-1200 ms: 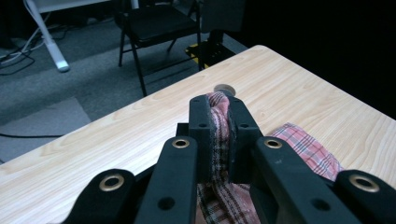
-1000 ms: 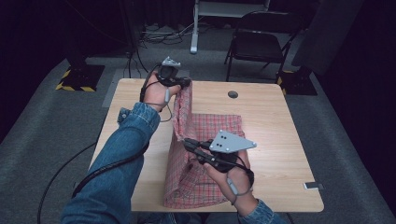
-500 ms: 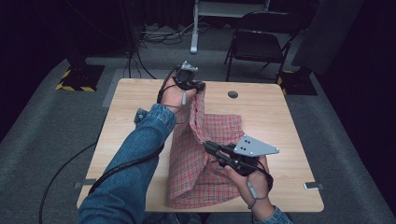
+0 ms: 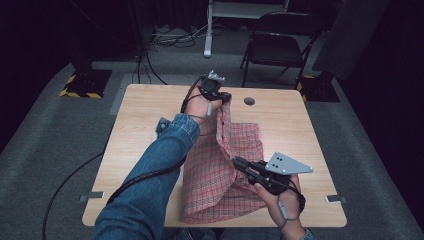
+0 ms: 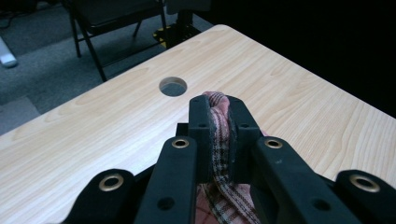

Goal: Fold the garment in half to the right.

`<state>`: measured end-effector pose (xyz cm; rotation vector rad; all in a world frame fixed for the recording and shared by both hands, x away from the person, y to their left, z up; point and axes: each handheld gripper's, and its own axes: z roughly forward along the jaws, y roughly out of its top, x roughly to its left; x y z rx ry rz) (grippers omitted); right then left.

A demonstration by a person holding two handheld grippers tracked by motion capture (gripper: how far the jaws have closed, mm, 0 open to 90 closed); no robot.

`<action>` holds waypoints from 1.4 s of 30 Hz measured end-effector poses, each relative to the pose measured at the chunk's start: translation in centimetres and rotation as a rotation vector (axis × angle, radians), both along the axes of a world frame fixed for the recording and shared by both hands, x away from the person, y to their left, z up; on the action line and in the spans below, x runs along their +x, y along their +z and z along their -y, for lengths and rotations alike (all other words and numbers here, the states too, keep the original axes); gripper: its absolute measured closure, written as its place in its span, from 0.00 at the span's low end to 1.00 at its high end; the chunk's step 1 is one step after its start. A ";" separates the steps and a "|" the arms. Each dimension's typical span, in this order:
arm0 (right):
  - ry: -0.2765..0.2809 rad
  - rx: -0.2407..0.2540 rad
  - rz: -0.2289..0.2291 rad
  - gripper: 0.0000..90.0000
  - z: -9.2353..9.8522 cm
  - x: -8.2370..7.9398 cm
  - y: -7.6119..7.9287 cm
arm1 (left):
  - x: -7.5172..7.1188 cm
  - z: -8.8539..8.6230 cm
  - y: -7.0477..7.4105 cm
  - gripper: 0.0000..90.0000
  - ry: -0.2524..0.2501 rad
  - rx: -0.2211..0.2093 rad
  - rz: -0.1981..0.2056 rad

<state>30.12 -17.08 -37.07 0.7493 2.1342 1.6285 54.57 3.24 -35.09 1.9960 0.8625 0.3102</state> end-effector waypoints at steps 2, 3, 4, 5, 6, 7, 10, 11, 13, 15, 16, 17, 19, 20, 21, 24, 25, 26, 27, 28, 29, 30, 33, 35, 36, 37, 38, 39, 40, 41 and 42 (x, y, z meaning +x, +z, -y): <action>-0.008 -0.002 -0.007 0.95 0.4 -0.1 -0.4 | 0.1 0.6 -0.3 0.92 -0.006 0.002 -0.005; -0.013 -0.003 -0.012 0.95 0.7 -0.1 -0.6 | 0.1 0.8 -0.5 0.92 -0.009 0.003 -0.009; -0.018 -0.005 -0.015 0.95 0.9 -0.1 -0.8 | 0.1 1.1 -0.7 0.92 -0.013 0.006 -0.012; -0.024 -0.006 -0.023 0.95 1.2 -0.1 -1.0 | 0.2 1.3 -0.9 0.92 -0.014 0.008 -0.016; -0.028 -0.007 -0.030 0.95 1.4 0.0 -1.2 | 0.2 1.5 -1.1 0.92 -0.015 0.005 -0.018; -0.033 -0.010 -0.037 0.95 1.7 0.0 -1.5 | 0.3 1.7 -1.4 0.92 -0.017 0.008 -0.020; -0.050 -0.016 -0.051 0.95 2.4 -0.1 -2.1 | 0.5 2.4 -2.1 0.92 -0.023 0.004 -0.034; -0.058 -0.018 -0.057 0.95 2.7 -0.1 -2.2 | 0.5 2.7 -2.3 0.92 -0.028 0.006 -0.038; -0.094 -0.023 -0.087 0.91 3.5 -0.1 -2.7 | 0.5 3.2 -2.7 0.89 -0.040 -0.009 -0.054; -0.202 0.006 -0.126 0.70 4.8 -0.2 -3.1 | 0.2 3.7 -2.7 0.67 -0.049 -0.094 -0.070; -0.252 0.021 -0.115 0.67 5.7 -0.3 -3.1 | -0.1 3.7 -2.5 0.58 -0.056 -0.121 -0.071; -0.282 0.035 -0.112 0.66 6.5 -0.4 -3.0 | -0.3 3.7 -2.2 0.57 -0.061 -0.117 -0.064; -0.317 0.106 -0.094 0.59 7.7 -0.4 -2.7 | -0.6 3.4 -1.7 0.56 -0.065 -0.106 -0.035; -0.325 0.105 -0.076 0.59 7.8 -0.5 -2.4 | -0.7 3.2 -1.5 0.56 -0.067 -0.105 -0.027; -0.325 0.105 -0.076 0.59 7.8 -0.5 -2.4 | -0.7 3.2 -1.5 0.56 -0.067 -0.105 -0.027; -0.299 0.109 -0.039 0.58 7.3 -0.4 -1.8 | -1.1 2.5 -1.4 0.55 -0.063 -0.110 -0.014; -0.276 0.106 -0.037 0.58 6.9 -0.3 -1.7 | -1.2 2.3 -1.5 0.55 -0.061 -0.108 -0.013; -0.268 0.102 -0.036 0.57 6.7 -0.3 -1.7 | -1.3 2.0 -1.7 0.55 -0.058 -0.101 -0.014; -0.261 0.097 -0.031 0.57 6.4 -0.2 -1.8 | -1.5 1.6 -2.0 0.55 -0.051 -0.095 -0.013; -0.247 0.088 -0.037 0.57 6.1 0.0 -1.9 | -1.5 1.4 -2.2 0.54 -0.048 -0.093 -0.013; -0.241 0.085 -0.041 0.57 6.0 0.1 -2.0 | -1.7 1.0 -2.3 0.54 -0.045 -0.094 -0.015; -0.235 0.081 -0.043 0.57 5.9 0.3 -2.1 | -1.8 0.7 -2.5 0.54 -0.038 -0.093 -0.014; -0.203 0.057 -0.056 0.53 5.5 0.7 -2.3 | -2.3 -0.2 -2.7 0.53 -0.029 -0.083 -0.007; -0.190 0.045 -0.059 0.51 5.3 1.1 -2.3 | -2.7 -0.8 -2.6 0.53 -0.024 -0.089 -0.004; -0.183 0.033 -0.055 0.49 5.2 1.3 -2.3 | -2.9 -1.0 -2.5 0.53 -0.024 -0.090 -0.001; -0.179 0.019 -0.051 0.48 5.1 1.5 -2.3 | -3.1 -1.3 -2.5 0.53 -0.022 -0.084 0.003; -0.149 -0.028 -0.049 0.43 4.8 2.2 -2.5 | -3.4 -1.8 -2.8 0.53 -0.019 -0.065 0.008; -0.149 -0.028 -0.049 0.43 4.8 2.2 -2.5 | -3.4 -1.8 -2.8 0.53 -0.019 -0.065 0.008; -0.134 -0.052 -0.053 0.43 4.6 2.5 -2.7 | -3.5 -2.1 -3.3 0.53 -0.014 -0.055 0.001; -0.112 -0.085 -0.054 0.41 4.5 3.0 -3.1 | -3.6 -2.4 -3.6 0.53 -0.011 -0.043 -0.005; -0.095 -0.114 -0.061 0.41 4.3 3.3 -3.4 | -3.6 -2.7 -4.0 0.53 -0.007 -0.034 -0.010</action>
